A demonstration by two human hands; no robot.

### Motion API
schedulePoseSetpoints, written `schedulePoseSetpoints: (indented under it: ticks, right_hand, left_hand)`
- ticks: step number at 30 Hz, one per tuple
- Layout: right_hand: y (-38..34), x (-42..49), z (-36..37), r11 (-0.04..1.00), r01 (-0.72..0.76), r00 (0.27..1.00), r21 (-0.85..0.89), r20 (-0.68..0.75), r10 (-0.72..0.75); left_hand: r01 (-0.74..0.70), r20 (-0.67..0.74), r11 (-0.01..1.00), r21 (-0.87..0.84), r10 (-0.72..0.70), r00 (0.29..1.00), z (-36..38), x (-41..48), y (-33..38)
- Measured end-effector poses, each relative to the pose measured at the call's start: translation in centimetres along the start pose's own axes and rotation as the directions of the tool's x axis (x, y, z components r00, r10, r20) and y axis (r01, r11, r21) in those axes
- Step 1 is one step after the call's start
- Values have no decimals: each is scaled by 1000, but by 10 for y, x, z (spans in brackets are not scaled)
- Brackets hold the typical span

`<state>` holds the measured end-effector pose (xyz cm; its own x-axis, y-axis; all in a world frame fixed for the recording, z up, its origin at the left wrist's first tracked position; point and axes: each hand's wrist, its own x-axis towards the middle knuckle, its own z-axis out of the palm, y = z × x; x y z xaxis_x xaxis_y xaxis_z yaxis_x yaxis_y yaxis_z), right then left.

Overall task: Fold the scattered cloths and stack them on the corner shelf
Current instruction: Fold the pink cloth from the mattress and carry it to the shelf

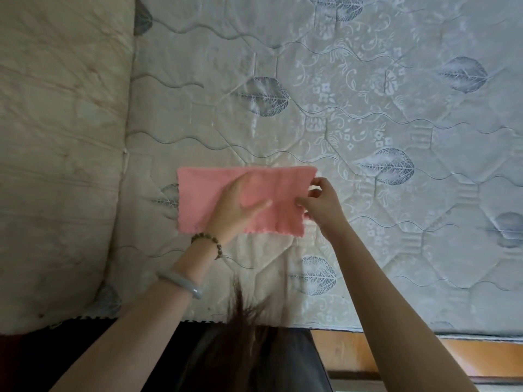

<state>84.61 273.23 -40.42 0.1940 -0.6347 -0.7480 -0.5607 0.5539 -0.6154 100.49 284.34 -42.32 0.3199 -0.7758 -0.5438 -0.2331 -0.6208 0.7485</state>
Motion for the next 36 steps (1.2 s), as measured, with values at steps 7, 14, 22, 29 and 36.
schedulePoseSetpoints:
  ticks: [7,14,22,29,36]
  right_hand:
    - [-27,-41,80,976,187,971,-112,175,-165]
    - [-24,-46,98,972,231,963,-37,151,-223]
    - [0,-30,71,975,169,986,-143,24,-167]
    - [7,-23,86,915,261,965,-307,53,-257]
    - [2,-9,122,353,604,665,-714,207,-717]
  left_hand:
    - [140,-20,796,-589,-188,982,-33,-17,21]
    - [109,-316,885,-453,-274,909,-64,-9,-26]
    - [204,-436,967,-153,-251,864,-79,5,-65]
    - [216,-458,976,9,-188,869,-85,-1,-73]
    - [163,-455,969,186,-62,889,-84,-3,-79]
